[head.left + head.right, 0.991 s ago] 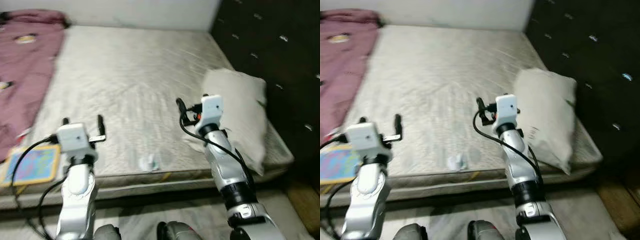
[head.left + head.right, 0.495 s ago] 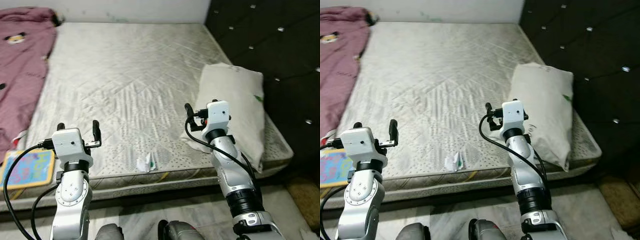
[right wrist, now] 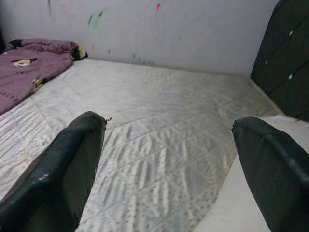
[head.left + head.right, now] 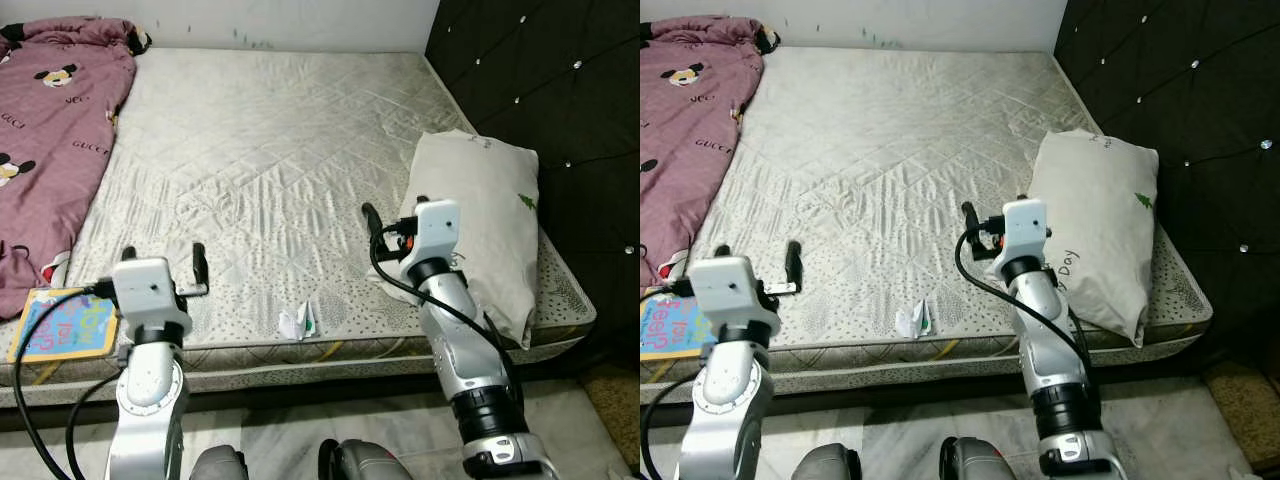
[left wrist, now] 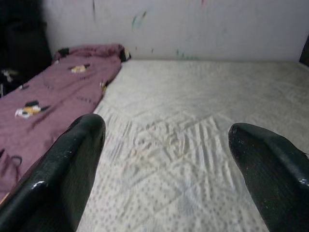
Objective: Clean up the room
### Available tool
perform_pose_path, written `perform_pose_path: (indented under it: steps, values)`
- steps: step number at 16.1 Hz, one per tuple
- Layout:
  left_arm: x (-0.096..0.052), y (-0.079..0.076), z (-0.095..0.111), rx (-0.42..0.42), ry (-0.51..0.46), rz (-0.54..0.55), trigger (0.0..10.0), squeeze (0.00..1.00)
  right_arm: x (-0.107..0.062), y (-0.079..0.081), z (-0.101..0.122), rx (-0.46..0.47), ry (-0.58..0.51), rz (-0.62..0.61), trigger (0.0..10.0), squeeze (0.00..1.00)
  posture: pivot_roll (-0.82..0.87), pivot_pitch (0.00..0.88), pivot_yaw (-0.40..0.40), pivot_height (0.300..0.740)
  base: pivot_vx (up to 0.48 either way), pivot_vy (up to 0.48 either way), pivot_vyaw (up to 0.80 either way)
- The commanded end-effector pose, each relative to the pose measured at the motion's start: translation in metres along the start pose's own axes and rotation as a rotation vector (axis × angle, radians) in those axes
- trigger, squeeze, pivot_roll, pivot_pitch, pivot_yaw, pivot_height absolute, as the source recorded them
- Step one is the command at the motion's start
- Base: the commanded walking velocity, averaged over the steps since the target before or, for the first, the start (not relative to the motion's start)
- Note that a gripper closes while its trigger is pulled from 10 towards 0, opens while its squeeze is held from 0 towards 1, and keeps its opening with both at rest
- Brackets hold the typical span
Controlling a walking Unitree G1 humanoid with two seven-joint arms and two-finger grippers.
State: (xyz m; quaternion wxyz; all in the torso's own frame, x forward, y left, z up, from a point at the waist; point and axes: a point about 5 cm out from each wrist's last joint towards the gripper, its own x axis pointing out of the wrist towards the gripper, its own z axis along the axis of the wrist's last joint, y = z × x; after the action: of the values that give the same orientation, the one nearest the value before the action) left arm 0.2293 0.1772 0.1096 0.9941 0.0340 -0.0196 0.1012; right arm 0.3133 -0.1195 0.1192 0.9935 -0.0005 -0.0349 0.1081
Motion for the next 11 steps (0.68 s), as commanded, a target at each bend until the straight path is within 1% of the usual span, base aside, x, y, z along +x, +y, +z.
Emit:
perform_pose_path:
  steps: [1, 7, 11]
  values:
    - [0.0, 0.0, 0.004, 0.0, -0.006, 0.0, 10.0, 0.0, -0.001, 0.0, 0.005, 0.005, -0.014, 0.012, 10.0, 0.0, 0.02, 0.117, -0.068, 0.74, 0.0, 0.0, 0.0]
    - [0.003, 0.0, 0.006, -0.002, -0.008, 0.005, 10.0, 0.0, -0.001, 0.011, 0.007, 0.02, -0.013, 0.069, 10.0, 0.0, 0.03, 0.124, -0.072, 0.74, 0.0, 0.0, 0.0]
    - [0.005, -0.001, 0.007, 0.0, -0.011, 0.004, 10.0, 0.0, 0.0, 0.011, 0.008, 0.021, -0.013, 0.072, 10.0, 0.0, 0.02, 0.126, -0.071, 0.74, 0.0, 0.0, 0.0]
